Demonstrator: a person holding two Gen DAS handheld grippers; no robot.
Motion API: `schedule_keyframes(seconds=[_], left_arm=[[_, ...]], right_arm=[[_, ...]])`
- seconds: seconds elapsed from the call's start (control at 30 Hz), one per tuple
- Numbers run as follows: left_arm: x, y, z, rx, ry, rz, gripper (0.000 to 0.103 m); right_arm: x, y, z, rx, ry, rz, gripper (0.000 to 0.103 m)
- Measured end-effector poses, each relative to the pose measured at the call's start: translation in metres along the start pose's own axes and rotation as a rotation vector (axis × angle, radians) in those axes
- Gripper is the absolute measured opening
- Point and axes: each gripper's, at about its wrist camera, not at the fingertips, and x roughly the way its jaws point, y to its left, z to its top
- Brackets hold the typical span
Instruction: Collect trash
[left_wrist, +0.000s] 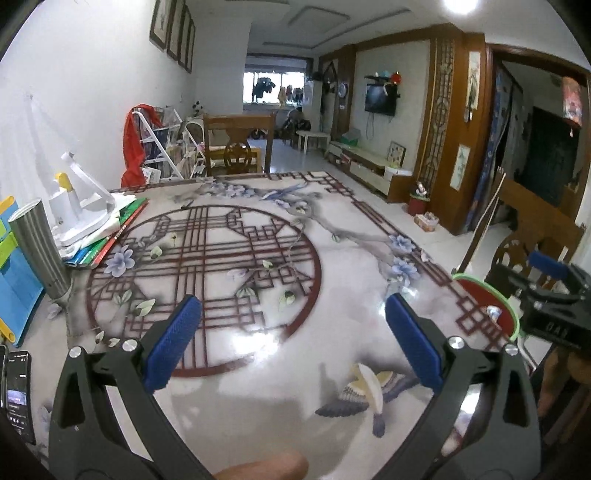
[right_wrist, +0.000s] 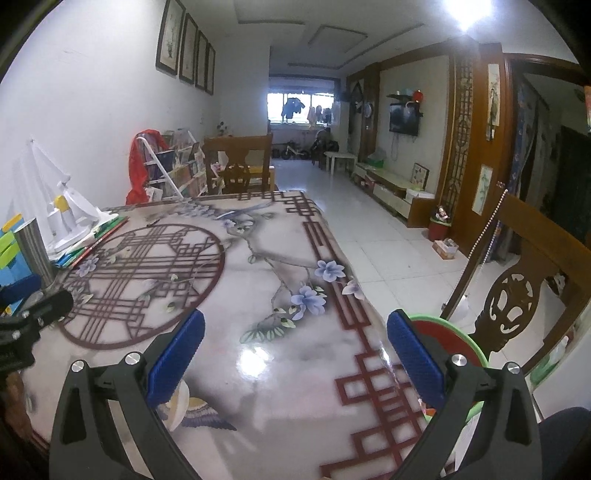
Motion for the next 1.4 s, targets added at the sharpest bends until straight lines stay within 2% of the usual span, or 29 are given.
schedule_keyframes(seconds=[0.47,1.4], left_arm=[[0.0058,-0.0022,-0.0050,0.011,0.024,-0.006,0.098],[0.0060,-0.0083,-0.0057,0.014,0.021,-0.015,0.098]], right_arm=[[0.0010,-0.0029,-0.0013,0.008,0.007,-0.004,0.096],[0.0016,-0.0041,-0.0027,0.003,0.013,-0.005,0.096]])
